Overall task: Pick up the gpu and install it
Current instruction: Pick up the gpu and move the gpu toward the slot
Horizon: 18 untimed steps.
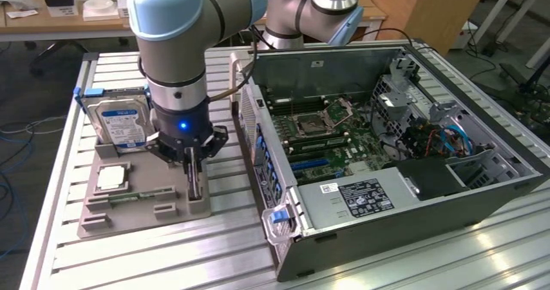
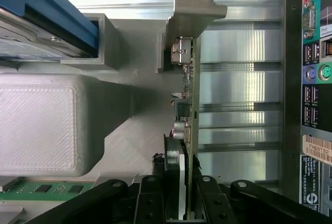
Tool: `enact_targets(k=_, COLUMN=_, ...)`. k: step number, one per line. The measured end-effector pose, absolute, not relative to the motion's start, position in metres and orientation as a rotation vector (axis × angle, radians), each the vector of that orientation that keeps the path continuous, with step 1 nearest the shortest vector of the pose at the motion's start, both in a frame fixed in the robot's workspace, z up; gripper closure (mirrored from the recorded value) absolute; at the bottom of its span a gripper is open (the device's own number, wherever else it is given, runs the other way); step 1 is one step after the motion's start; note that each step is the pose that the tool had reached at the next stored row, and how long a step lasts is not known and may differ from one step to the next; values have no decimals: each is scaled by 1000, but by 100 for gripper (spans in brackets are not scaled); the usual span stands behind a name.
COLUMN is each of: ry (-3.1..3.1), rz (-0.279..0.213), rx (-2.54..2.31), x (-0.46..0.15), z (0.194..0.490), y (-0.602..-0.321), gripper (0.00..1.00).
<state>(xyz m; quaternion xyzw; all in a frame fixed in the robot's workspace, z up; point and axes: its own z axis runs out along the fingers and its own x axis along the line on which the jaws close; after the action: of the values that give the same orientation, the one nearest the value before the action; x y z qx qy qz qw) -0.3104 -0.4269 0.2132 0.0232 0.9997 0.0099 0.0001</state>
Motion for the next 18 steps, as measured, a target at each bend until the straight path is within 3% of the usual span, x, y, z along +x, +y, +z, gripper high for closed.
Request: enact_targets(k=18, ry=3140, rz=32, rx=73, x=-310, z=216, y=-427, gripper=72)
